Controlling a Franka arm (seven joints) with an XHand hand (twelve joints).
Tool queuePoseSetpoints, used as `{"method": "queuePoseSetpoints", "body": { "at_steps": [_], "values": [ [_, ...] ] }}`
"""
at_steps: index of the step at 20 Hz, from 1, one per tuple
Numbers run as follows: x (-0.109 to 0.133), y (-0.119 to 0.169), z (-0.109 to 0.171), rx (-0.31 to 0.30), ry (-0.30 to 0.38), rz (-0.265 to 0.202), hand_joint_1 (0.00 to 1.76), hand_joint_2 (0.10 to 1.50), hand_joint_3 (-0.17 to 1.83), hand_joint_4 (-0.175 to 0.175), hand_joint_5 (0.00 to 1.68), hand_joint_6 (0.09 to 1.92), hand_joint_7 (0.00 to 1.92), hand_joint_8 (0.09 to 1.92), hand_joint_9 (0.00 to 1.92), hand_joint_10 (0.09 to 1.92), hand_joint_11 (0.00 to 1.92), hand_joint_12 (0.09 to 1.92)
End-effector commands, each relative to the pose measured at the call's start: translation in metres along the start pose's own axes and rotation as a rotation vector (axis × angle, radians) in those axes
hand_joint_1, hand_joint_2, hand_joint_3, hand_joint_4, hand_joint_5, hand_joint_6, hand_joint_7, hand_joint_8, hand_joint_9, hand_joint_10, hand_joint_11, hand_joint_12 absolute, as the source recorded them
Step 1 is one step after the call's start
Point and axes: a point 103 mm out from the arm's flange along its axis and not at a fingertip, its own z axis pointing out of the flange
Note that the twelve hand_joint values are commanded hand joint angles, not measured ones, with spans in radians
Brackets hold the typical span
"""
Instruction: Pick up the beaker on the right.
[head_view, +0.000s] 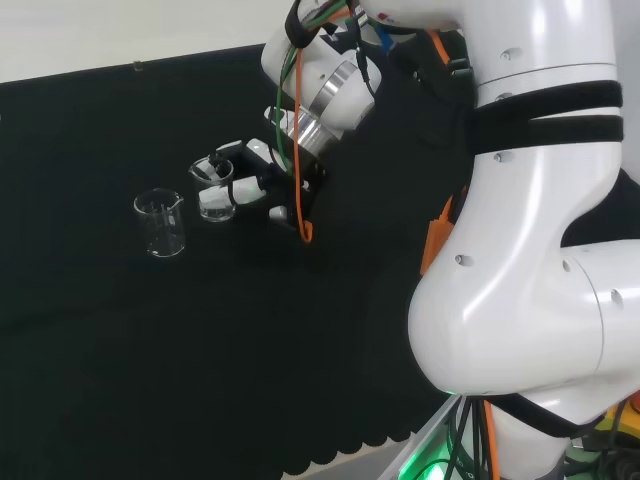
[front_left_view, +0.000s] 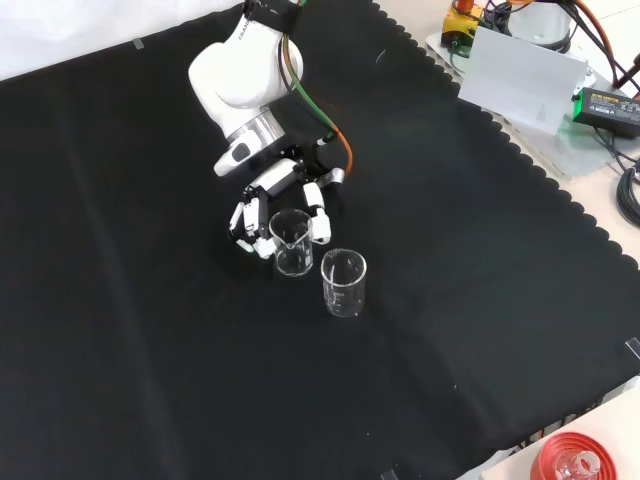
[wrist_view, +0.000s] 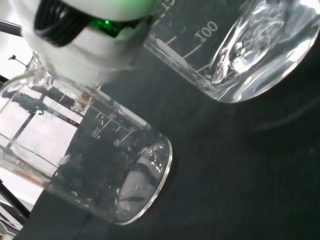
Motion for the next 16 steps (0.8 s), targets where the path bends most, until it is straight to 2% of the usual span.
{"method": "queuePoseSetpoints", "body": {
  "at_steps": [1,7,16],
  "values": [
    [0.003,-0.001,-0.017,0.005,-0.06,-0.01,1.12,0.94,0.07,0.175,1.32,0.43,1.35,0.2,1.05,0.39,0.54,1.22],
    [0.006,-0.001,-0.035,0.039,-0.115,-0.028,1.13,0.87,0.19,0.175,1.36,0.38,1.49,0.09,1.21,0.26,0.67,1.16],
    [0.017,-0.001,-0.04,0.095,-0.214,-0.031,1.13,0.78,0.37,0.175,1.35,0.43,1.56,0.09,1.3,0.17,0.74,1.12]
  ]
}}
